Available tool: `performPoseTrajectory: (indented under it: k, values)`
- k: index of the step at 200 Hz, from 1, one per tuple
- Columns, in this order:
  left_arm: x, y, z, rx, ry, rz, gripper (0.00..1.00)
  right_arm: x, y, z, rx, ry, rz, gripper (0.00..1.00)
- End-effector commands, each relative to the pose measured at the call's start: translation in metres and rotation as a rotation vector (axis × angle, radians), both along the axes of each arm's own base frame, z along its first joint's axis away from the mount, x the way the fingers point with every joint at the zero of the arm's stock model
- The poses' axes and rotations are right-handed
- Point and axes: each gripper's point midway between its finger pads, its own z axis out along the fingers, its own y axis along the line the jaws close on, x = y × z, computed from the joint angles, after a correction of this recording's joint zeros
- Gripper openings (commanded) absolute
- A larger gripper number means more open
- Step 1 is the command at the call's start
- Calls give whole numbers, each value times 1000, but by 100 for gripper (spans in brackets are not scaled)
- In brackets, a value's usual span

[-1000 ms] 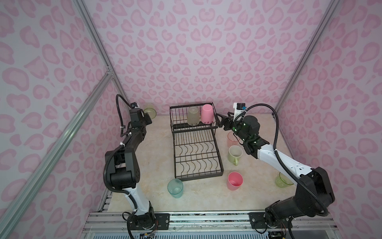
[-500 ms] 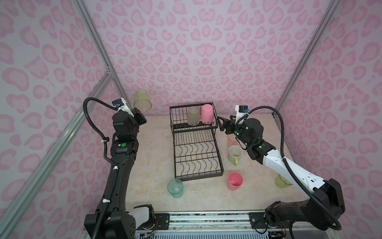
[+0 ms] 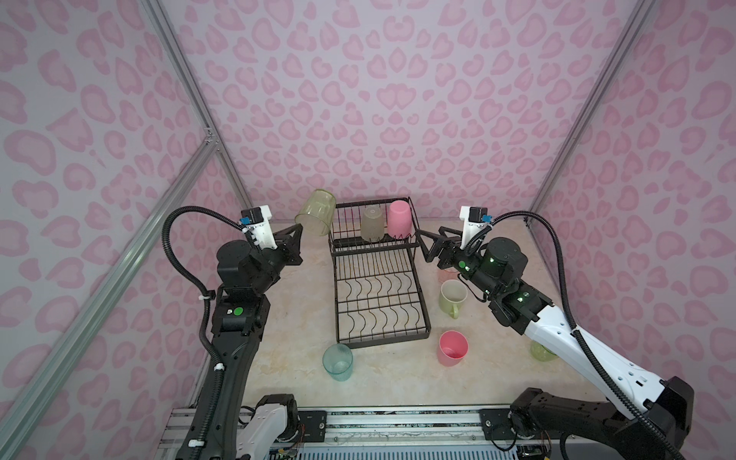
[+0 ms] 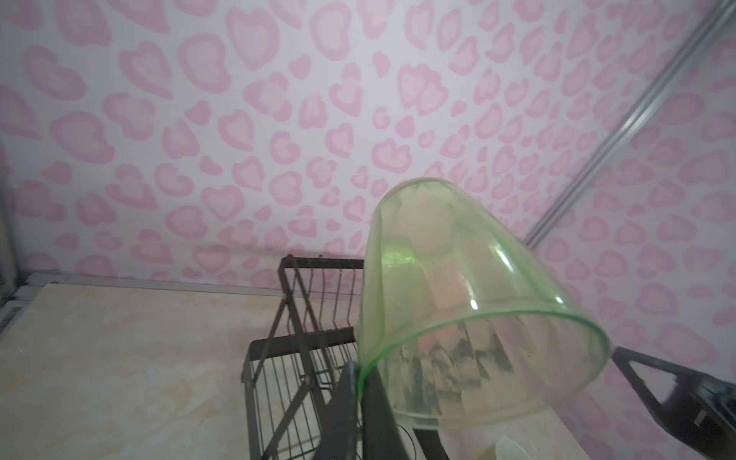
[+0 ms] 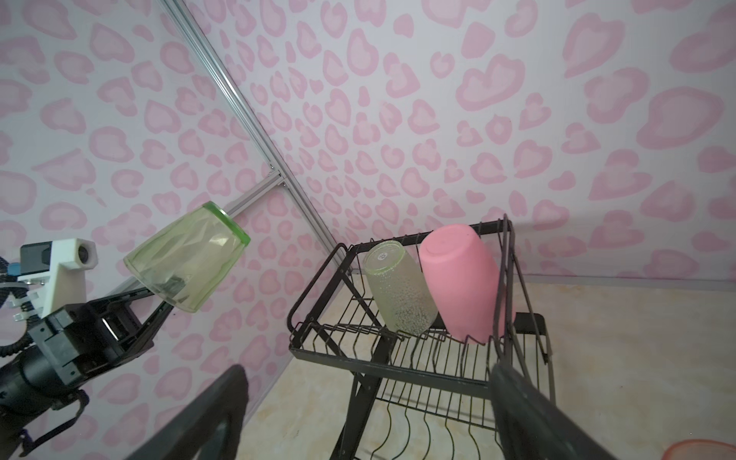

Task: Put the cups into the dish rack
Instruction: 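Carry the yellow-green cup over the rack while the right gripper reaches in, then grasp the yellow-green cup's base with the right gripper, then open the left gripper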

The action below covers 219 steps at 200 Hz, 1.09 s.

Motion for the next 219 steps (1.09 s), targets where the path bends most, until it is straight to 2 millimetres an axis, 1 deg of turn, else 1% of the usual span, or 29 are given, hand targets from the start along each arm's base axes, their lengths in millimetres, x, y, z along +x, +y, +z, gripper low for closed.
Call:
performPoseTrajectory:
  k: [1,16,39,44,80,113,146,168,196,219]
  values:
    - [-17,-38,18,31,-113,-175,3,-9,15,13,109,56,90,95]
    - [-20,-57,16,50,-133,-232,3,-12,22,24,179,78,126,96]
    - [-19,-80,12,63,-146,-295,3,-12,32,43,282,112,182,99]
    - [-20,-84,18,61,-176,-308,3,-12,34,47,304,117,195,99]
    - [-18,-109,19,64,-216,-381,3,-3,41,61,418,175,220,99]
    - [-15,-127,12,86,-222,-431,3,14,52,63,484,239,249,99]
    - [-15,-137,10,97,-241,-460,3,32,63,50,503,314,246,99]
    - [-13,-143,10,96,-250,-476,3,40,68,45,513,343,256,99]
    - [-5,-149,9,92,-256,-482,3,47,70,38,521,365,251,99]
    - [3,-153,8,90,-260,-476,3,53,67,33,536,385,246,99]
